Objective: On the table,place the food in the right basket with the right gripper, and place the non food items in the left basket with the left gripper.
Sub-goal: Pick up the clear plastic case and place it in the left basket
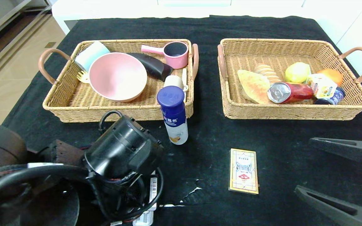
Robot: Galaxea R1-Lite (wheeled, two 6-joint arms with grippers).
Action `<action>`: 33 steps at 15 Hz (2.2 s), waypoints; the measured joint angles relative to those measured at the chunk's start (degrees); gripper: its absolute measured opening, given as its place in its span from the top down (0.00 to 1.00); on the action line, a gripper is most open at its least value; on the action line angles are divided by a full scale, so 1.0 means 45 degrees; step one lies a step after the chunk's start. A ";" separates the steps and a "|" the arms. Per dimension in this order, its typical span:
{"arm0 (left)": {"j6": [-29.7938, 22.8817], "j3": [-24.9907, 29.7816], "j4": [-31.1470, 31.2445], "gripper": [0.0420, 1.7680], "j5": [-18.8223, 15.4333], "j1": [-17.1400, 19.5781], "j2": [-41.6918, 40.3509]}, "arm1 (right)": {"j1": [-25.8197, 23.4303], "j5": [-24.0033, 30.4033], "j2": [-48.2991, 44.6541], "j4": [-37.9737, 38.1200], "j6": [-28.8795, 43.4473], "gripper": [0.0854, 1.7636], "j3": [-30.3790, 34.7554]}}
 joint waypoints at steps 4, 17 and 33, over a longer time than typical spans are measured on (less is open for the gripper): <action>0.0612 0.0068 -0.0008 0.66 0.0024 0.0171 -0.0926 | 0.0000 -0.0003 0.0030 0.0008 -0.0008 0.03 0.0022; 0.5402 -0.2278 -0.2132 0.66 -0.0106 0.3649 -0.2457 | 0.0000 -0.0003 0.0035 0.0000 -0.0008 0.03 0.0022; 0.8222 -0.4288 -0.8146 0.66 -0.0753 0.5838 0.0550 | 0.0000 0.0000 -0.0106 -0.0043 -0.0033 0.03 0.0000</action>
